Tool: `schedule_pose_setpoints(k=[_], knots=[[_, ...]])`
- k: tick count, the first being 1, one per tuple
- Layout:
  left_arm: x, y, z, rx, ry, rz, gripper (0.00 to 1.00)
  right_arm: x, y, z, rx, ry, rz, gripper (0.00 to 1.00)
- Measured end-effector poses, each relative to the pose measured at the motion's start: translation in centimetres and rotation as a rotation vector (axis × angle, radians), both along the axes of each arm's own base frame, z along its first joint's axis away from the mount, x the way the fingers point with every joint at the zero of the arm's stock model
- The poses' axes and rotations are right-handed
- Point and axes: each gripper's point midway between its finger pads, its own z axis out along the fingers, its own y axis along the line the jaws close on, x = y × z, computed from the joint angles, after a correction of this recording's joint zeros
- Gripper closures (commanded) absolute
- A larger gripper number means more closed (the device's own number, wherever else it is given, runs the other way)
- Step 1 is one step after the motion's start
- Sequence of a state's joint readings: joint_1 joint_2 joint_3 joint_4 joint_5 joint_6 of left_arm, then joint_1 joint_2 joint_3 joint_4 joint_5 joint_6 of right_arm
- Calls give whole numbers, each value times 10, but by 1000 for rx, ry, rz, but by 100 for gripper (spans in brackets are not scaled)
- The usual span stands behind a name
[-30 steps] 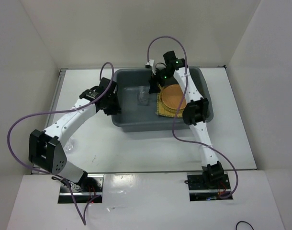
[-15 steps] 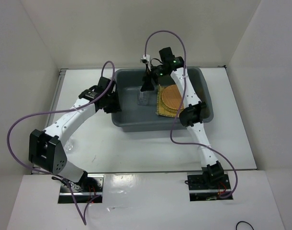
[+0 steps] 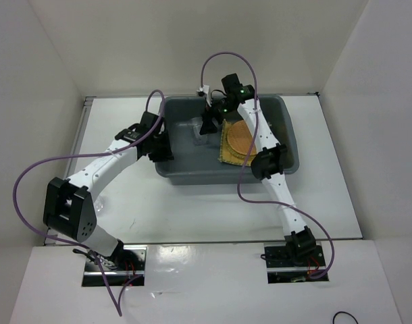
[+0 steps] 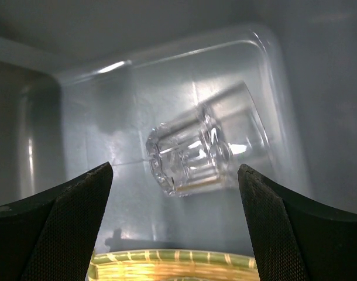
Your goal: Place the mixed dishes into the plastic bin
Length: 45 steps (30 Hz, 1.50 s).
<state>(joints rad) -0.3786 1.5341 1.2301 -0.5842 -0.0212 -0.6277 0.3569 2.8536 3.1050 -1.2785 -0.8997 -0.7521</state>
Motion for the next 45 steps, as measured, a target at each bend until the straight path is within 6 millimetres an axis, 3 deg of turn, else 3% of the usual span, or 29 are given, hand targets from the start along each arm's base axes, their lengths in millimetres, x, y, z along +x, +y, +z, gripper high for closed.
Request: schedule_pose_setpoints(k=[15,20,26,37,45], knots=[[3,-8,-7,-53,-7,9,63,8,-7,-7,-55,-27,-36,6],[4,-9,-8,-57,-5,12,63,24,-8,-7,-88,-100,-68,3],[5,-10,-16,-63,11,29,63,35,7,-8,-143,-224,-67,3],[2,-7,-39,-38,69,31,63,29,39,-13,-205,-306,-51,1],[2,-8,-39,-45,72,25,63,17,34,-29,-289,-259,-58,1]])
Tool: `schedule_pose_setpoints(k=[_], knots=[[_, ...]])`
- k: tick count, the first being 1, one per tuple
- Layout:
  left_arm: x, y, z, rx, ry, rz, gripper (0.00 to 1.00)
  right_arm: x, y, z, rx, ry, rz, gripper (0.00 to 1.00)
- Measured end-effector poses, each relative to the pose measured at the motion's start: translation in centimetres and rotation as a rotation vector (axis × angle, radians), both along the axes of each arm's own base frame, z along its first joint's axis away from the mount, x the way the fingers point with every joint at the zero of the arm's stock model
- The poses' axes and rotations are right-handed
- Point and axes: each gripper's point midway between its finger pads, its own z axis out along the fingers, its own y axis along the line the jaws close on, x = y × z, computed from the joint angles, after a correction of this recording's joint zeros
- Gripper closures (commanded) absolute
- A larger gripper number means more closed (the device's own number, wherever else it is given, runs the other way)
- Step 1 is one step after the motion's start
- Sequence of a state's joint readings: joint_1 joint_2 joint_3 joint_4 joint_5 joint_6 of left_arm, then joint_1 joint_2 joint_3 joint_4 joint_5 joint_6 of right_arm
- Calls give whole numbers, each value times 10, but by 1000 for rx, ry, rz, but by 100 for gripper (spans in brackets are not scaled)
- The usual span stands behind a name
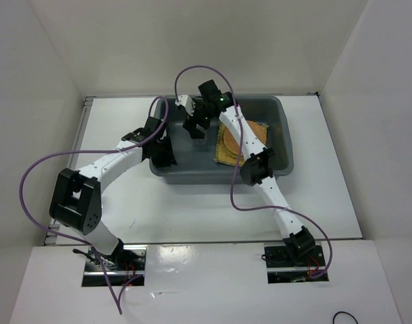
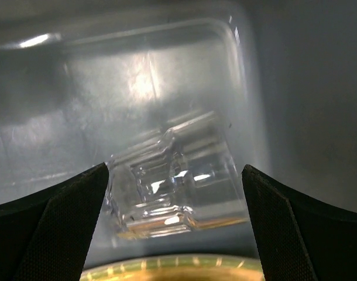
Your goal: Place the mixed dishes into the plastic bin
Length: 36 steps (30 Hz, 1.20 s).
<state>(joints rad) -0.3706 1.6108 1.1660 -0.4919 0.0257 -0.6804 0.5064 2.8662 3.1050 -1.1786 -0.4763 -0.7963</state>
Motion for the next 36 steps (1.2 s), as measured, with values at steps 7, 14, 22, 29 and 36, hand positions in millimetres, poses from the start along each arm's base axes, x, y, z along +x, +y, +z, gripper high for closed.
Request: schedule_pose_setpoints(k=[7,14,22,29,36], knots=[[0,-1,0,-8,1,-4,63,-7,-14,-7,-29,79,-67,89],[1,-4,1,-23,-1,-12,63,-1,-32,-3,19,152,-151,96],[1,-5,2,-24,-5,-11,63,9,-55,18,56,143,-173,2],[1,-4,4,-34,-27,-9,62,33,-108,24,72,134,-250,2],[-2,-3,3,-33,-23,-8,62,38,-126,28,137,161,-240,2]])
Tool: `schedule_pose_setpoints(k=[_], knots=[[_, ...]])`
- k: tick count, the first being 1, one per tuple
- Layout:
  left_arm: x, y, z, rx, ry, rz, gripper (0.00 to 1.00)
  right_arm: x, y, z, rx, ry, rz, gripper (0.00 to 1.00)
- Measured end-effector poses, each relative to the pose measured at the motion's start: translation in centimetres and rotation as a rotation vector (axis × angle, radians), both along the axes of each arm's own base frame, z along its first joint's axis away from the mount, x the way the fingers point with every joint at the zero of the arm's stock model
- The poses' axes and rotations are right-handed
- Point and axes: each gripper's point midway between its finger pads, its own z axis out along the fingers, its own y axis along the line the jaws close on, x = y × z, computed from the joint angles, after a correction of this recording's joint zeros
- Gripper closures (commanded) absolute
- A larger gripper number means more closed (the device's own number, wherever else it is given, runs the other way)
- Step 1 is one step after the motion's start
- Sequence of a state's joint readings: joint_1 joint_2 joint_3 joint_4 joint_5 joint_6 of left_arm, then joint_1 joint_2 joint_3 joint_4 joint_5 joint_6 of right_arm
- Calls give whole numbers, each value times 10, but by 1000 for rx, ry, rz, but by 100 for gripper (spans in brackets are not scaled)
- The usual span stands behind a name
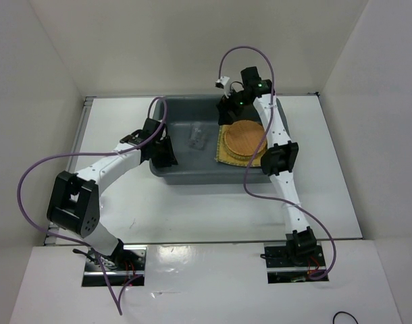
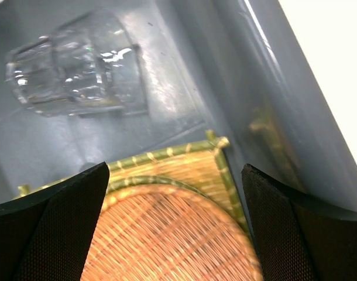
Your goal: Place the mixed dishes into the plastic bin
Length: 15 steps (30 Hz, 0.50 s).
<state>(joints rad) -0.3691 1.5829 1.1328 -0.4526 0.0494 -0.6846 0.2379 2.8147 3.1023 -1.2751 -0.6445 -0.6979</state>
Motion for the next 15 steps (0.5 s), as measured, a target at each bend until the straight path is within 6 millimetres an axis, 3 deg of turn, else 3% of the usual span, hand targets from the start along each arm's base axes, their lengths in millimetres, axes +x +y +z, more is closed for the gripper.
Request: schedule_pose_setpoints(k=[11,15], knots=[[-3,1,-1,5,15,0,62,-25,45,6,97,35,123,2],[-1,-2,-11,15,41,-6,62,-33,60,5,105,37,160,2]])
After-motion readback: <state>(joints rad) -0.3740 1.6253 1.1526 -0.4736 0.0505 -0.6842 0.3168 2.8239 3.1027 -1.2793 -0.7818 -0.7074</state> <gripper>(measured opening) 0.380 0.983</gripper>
